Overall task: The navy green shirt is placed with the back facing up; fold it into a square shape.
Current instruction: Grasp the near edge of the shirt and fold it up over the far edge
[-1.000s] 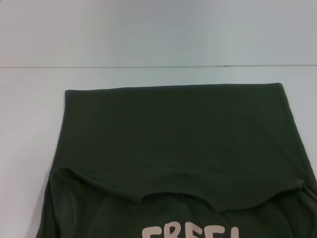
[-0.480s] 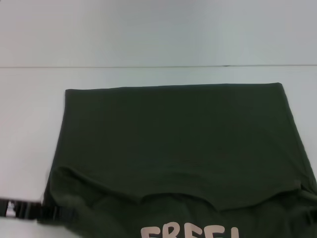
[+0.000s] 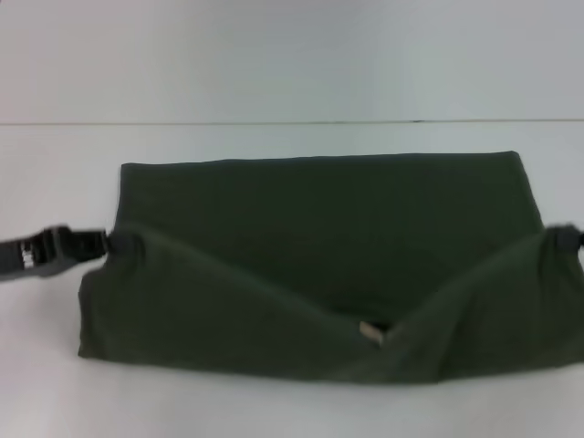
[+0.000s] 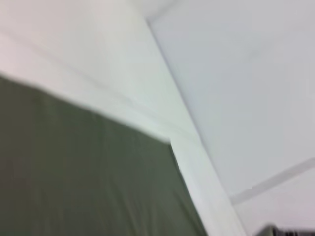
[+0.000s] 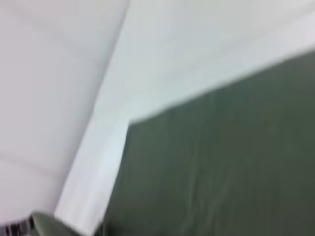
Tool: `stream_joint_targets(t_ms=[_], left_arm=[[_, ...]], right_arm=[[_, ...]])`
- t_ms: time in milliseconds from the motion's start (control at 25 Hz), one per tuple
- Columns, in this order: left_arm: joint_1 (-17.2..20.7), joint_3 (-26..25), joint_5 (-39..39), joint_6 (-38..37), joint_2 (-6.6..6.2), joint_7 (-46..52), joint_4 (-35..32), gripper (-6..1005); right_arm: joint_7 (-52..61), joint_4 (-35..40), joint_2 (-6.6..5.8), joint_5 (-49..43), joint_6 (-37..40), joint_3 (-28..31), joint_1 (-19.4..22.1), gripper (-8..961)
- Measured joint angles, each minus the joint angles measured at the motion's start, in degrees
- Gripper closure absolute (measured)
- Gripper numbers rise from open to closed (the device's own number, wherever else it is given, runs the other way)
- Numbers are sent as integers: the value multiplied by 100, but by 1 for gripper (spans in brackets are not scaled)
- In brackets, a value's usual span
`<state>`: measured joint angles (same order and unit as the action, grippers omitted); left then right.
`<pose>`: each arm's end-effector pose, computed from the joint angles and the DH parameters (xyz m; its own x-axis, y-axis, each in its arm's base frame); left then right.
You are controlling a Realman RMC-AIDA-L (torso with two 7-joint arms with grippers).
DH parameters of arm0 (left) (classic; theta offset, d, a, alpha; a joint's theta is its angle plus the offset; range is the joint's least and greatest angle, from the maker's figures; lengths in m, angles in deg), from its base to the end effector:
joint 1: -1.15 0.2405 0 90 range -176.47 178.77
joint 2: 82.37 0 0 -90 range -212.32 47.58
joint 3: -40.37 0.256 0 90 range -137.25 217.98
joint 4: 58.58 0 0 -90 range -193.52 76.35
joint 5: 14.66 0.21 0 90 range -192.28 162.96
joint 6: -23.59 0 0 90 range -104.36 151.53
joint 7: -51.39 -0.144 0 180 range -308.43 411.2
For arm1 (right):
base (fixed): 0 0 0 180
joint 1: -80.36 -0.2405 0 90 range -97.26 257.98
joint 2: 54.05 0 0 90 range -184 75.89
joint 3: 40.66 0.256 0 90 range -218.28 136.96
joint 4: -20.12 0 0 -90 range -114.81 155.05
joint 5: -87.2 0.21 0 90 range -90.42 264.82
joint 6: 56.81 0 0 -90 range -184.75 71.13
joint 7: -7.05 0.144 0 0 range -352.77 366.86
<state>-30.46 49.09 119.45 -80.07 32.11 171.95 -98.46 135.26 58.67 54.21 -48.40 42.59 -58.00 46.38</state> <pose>-0.3043 0.3107 0.0730 0.1679 0.8218 0.5445 0.9081 -0.3439 0.2391 0.3085 0.3356 0.1000 0.1833 -0.8750 -0.4481 -0.9559 -0.2651 0.1266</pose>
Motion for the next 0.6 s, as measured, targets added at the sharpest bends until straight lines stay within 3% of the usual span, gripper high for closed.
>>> stream_joint_targets(t_ms=[280,440,600], left_arm=[[-146,32,-623,1294,42,-74,463,971],[-303,53,-831,2150,108,-386,805,971],[-475,61,-949,2956,282,-742,965,971]], right_arm=[[-122,-455,56,896,-1229,63,4,924],[-523,-683,275,1258,-2013,43,-78,924],[-964,-737,566,1442,-2743,36,-241,924]])
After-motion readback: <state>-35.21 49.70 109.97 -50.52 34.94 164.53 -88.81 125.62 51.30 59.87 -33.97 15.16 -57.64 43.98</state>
